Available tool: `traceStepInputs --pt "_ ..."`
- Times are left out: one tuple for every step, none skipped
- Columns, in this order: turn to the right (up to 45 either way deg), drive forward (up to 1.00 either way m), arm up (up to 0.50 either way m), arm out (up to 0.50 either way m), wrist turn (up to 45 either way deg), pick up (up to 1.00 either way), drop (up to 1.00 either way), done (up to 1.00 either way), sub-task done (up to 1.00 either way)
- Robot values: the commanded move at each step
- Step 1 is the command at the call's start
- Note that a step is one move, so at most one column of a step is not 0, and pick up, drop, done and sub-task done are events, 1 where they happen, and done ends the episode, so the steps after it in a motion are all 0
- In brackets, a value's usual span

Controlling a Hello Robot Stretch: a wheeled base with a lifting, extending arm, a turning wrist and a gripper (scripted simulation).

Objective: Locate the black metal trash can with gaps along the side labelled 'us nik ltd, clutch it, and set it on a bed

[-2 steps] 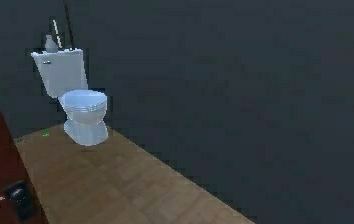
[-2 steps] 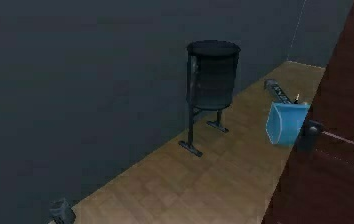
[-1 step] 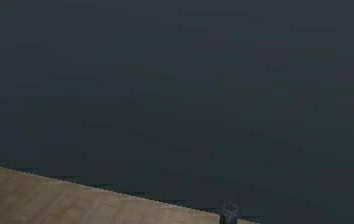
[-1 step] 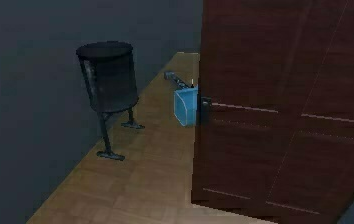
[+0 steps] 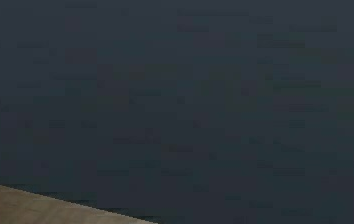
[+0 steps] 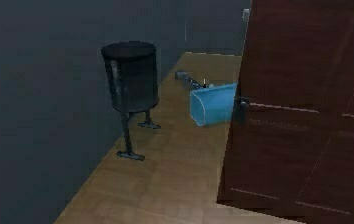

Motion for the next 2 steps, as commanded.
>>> traceStepInputs --pt "45.0 0.00 0.00 0.00 0.0 0.00 0.00 0.00 0.00" --pt "36.0 0.00 0.00 0.00 0.0 0.00 0.00 0.00 0.00"
